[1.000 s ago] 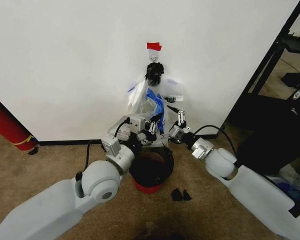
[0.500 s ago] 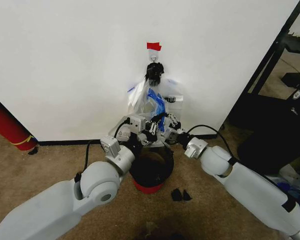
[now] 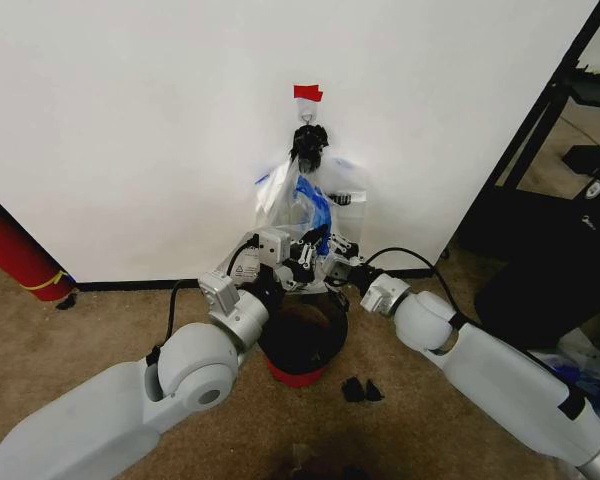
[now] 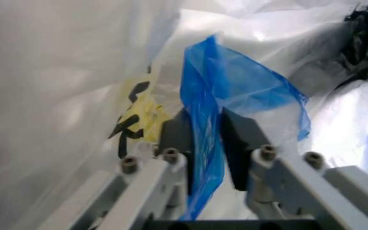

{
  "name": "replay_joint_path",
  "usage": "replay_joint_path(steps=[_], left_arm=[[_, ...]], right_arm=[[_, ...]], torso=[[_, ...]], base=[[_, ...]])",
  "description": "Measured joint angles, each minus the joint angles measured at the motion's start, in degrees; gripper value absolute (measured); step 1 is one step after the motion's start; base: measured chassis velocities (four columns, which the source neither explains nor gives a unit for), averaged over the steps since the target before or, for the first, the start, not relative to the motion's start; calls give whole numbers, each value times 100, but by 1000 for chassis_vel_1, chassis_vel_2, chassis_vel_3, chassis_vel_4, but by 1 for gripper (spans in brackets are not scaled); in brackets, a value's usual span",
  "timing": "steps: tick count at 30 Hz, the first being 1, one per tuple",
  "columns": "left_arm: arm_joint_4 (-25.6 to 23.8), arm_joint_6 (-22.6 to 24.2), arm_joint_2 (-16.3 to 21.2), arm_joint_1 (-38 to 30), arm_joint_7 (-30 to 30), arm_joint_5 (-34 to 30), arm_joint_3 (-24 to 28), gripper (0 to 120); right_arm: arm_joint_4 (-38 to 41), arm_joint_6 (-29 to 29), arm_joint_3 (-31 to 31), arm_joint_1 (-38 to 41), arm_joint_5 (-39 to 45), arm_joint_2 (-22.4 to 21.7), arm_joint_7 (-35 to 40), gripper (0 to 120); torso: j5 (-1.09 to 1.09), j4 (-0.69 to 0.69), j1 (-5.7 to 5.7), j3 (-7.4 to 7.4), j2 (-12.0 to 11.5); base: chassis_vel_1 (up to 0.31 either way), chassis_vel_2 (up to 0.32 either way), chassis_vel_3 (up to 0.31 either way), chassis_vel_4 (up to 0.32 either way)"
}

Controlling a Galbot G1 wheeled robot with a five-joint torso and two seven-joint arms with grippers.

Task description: Pick up the garbage bag from the wall and place it over the trash bin.

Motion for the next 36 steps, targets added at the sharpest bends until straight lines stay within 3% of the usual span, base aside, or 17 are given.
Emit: replay_joint_path(steps=[3,10,18,29,36], left_arm=[[7,0,5,23,0,0,-55,0],[180,-5,-57,210,8,-18,-550,0],[270,-19,-97,425,-95,-296,-1037,0],[-69,50,-71,1102,-221,-559,-1527,0],[-485,59,6,2105,-246,-401,-1954,0]], right_arm=[[15,-22,12,-25,150,33,205,0],[316,5,540,-543,1253,227,725,0],[1042,625,1841,-1848,3141,531,864,0],[1552,861,2413,-2763,4044,892,1130,0],[1825,891,2753,-3554,4119,1204,1189,0]], torso=[[0,0,0,0,0],[-1,1,0,0,0],[0,-1,0,-1,0],[0,0,0,-1,0],[-1,0,-1,-1,0]], base=[[0,0,0,0],[0,0,0,0],[0,0,0,0],[0,0,0,0],[0,0,0,0]])
